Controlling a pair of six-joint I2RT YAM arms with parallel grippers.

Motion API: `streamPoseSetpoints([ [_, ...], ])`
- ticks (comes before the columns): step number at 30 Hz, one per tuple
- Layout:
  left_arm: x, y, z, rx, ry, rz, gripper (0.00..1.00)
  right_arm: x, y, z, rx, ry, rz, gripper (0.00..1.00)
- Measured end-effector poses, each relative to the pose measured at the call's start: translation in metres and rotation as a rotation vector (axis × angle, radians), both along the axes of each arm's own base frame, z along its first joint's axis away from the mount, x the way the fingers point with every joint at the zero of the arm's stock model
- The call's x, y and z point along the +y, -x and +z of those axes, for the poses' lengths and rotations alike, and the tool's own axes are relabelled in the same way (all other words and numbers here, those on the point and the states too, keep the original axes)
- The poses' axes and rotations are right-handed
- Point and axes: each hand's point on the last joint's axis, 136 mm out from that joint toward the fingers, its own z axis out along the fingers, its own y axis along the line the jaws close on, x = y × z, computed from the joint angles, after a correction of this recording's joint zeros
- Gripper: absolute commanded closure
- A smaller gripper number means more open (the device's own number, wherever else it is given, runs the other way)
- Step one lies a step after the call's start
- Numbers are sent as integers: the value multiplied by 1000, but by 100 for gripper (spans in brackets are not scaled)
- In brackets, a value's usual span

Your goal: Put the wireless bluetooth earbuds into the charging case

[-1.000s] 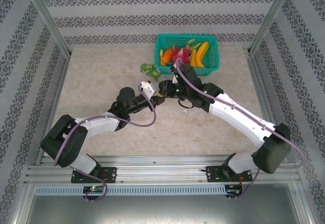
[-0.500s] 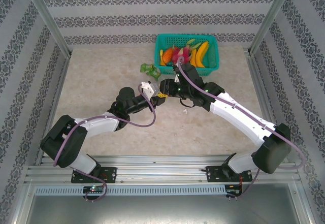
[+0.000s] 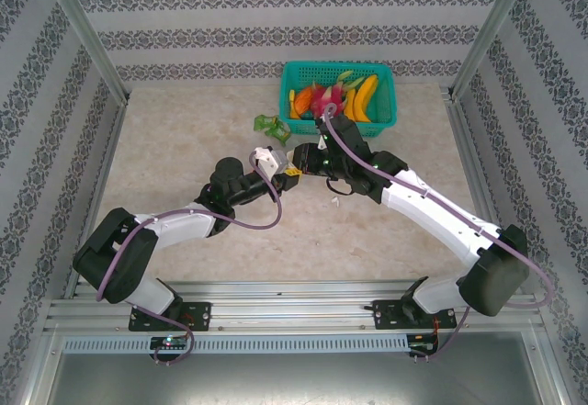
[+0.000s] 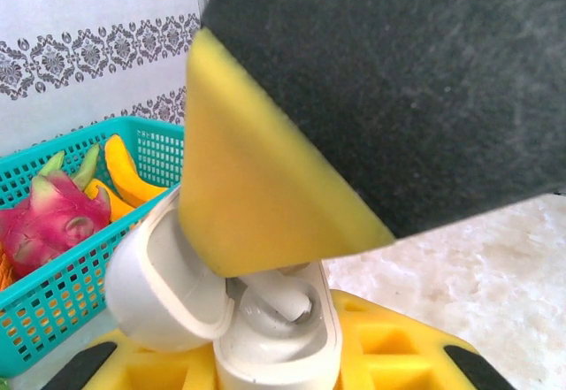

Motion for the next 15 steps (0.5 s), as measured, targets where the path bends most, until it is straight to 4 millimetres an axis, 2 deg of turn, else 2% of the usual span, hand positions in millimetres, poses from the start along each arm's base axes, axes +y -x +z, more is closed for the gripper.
streamPoseSetpoints([
  [8,0,0,0,-1,0,3,100,2,2,3,-58,-37,-5,76],
  [15,0,0,5,-13,14,-1,100,5,11,14,-167,-99,-17,76],
])
